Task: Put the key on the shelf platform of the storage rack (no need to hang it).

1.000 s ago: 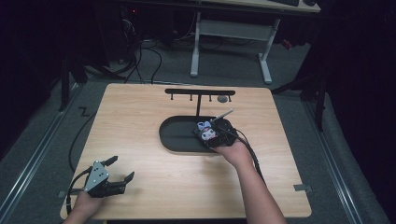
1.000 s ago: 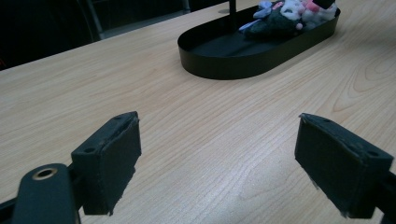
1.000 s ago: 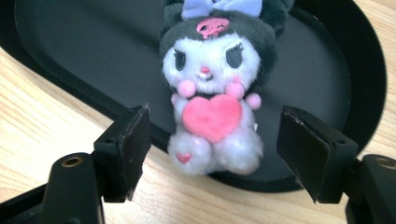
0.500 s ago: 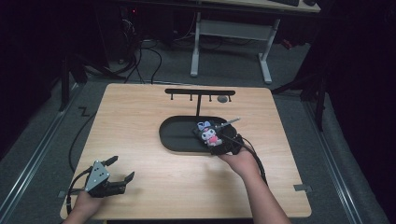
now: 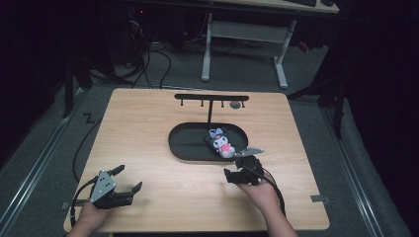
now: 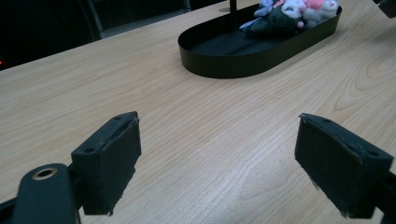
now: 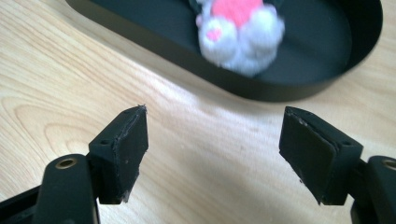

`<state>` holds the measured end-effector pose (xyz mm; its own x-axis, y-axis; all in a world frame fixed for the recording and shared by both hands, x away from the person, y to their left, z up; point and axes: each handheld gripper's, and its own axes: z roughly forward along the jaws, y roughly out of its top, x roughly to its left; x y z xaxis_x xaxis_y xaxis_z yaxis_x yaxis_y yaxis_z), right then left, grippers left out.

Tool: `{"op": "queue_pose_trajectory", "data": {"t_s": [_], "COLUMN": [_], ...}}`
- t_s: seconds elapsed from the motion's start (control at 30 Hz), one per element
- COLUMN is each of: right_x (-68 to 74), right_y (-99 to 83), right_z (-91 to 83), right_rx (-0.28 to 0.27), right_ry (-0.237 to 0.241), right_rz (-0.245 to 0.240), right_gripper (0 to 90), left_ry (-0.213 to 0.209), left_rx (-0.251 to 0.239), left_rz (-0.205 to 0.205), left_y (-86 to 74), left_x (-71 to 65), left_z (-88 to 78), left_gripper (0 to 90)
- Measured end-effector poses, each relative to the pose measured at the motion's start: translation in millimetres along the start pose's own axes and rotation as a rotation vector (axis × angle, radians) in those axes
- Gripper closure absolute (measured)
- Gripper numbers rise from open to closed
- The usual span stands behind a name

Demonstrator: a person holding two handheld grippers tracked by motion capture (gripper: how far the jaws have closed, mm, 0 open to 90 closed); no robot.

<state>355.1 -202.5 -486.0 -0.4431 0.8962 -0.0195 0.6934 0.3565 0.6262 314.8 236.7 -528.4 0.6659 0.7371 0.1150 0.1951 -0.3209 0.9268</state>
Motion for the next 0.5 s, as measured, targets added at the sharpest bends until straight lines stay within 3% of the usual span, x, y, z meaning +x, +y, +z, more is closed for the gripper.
{"op": "queue_pose_trajectory", "data": {"t_s": [0.17,0.3,0.33,0.37,0.5], "right_x": [-0.3,3.9,5.1,7.2,6.6], "right_y": [-27.3,-44.6,-49.5,-62.5,-76.9], "right_z": [-0.4,-3.0,-5.1,-12.0,-17.8], "right_rx": [-0.066,-0.120,-0.140,-0.199,-0.191], "right_ry": [0.001,-0.024,-0.031,-0.042,-0.026], "right_rz": [0.036,0.020,0.014,0.020,0.029], "right_gripper": [23.8,23.3,22.9,22.5,21.7], "left_ry": [0.001,0.003,0.003,0.003,-0.001], "left_rx": [0.003,0.002,0.003,0.003,0.002], "left_rz": [0.001,-0.001,-0.001,-0.001,0.001], "left_y": [0.1,0.1,0.1,0.2,0.2], "left_x": [0.0,0.0,0.0,-0.1,-0.1], "left_z": [0.1,0.3,0.3,0.3,0.4], "left_gripper": [15.4,15.4,15.4,15.4,15.4]}}
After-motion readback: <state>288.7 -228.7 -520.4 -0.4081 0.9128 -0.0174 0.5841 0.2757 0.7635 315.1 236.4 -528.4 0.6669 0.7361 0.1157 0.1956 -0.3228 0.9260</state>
